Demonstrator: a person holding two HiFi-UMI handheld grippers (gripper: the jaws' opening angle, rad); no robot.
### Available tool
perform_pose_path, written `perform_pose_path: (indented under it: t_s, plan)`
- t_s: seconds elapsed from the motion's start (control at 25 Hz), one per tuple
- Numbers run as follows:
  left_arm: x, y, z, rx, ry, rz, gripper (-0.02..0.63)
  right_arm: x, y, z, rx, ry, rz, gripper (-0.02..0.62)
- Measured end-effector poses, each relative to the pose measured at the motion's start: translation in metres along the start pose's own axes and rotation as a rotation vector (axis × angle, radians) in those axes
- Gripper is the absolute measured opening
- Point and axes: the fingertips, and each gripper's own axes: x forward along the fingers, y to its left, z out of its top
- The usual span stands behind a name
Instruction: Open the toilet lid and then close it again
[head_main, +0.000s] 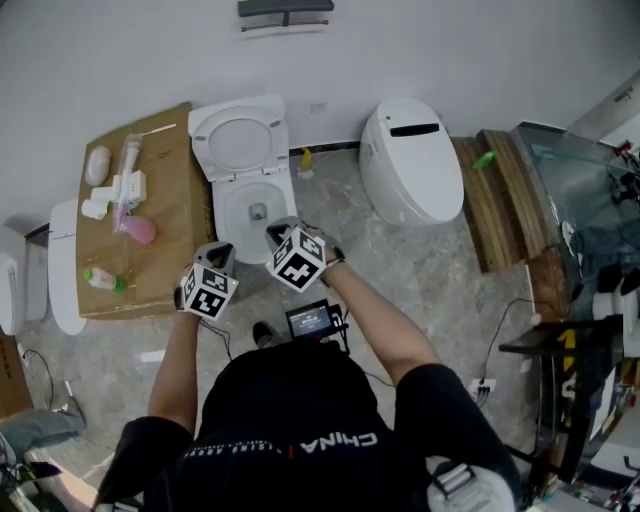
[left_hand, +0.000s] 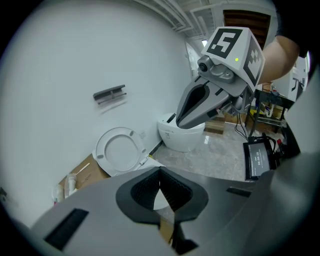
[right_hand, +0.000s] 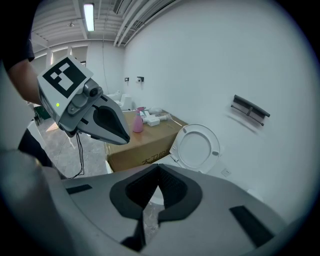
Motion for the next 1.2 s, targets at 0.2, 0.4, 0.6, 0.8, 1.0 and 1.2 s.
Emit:
perform_pose_path:
  t_s: [0.2,0.4,0.6,0.8,1.0,1.2]
  plan:
    - [0.004,-0.002,0.002,0.003,0.011,0.01,0.011,0.0,-0.005,-0.005,-0.01,-0.001,0.01,0.014]
    - [0.009,0.0,0.008,-0.018,0.027,0.042,0.011,-0.005,-0.02,-0.014,-0.018,-0.005,0.018,0.014]
    - [0.015,-0.003,0.014,-0.07,0.044,0.081,0.011,-0.009,-0.037,-0.034,-0.029,-0.002,0.044,0.015]
    - [0.024,-0.009,0.013,-0.088,0.071,0.106,0.011,-0.001,-0.05,-0.043,-0.013,-0.006,0.079,0.015]
    - [0.036,-0.003,0.004,-0.069,0.104,0.094,0.011,0.013,-0.05,-0.044,-0.032,0.001,0.099,0.015]
    - [0.065,0.032,0.014,-0.06,0.076,0.072,0.011,0.04,-0.077,-0.035,0.0,0.016,0.083,0.015]
